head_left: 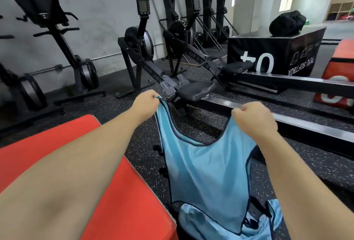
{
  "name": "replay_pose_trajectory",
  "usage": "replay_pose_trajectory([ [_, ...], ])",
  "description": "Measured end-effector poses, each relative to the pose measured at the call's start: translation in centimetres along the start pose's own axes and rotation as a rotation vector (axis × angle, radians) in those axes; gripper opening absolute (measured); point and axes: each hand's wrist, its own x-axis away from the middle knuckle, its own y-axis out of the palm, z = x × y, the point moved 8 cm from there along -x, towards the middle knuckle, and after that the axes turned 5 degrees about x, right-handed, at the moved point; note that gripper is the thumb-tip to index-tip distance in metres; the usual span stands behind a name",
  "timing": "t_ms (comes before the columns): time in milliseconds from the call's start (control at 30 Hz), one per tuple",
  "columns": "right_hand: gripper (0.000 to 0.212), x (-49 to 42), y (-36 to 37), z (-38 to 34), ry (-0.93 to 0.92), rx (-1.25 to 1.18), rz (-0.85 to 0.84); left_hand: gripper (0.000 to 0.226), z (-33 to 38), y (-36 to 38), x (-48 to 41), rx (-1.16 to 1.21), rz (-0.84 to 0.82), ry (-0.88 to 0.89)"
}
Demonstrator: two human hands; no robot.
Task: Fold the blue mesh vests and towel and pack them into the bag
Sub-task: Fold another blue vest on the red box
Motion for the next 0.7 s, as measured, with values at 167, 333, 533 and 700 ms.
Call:
replay_pose_trajectory([
  [167,0.03,1.6,-1.5,-7.8,-0.18,-0.767,-0.096,0.021,2.5,-8.8,-0.2,0.087,0.193,0.129],
  [333,0.018,9.2,0.1,-14.7,-0.277,-0.91,-0.312,0.025,-2.2,-16.9,5.3,-0.123,0.196,0.031],
  [533,0.023,22.0,6.8,-20.0,-0.321,-0.881,-0.464,0.016,-15.1,-23.0,13.1,-0.457,0.031,-0.138],
  [700,0.039,29.7,15.7,-19.3,-0.139,-0.791,-0.582,0.033,-23.5,-20.7,20.5,-0.516,-0.114,-0.224],
])
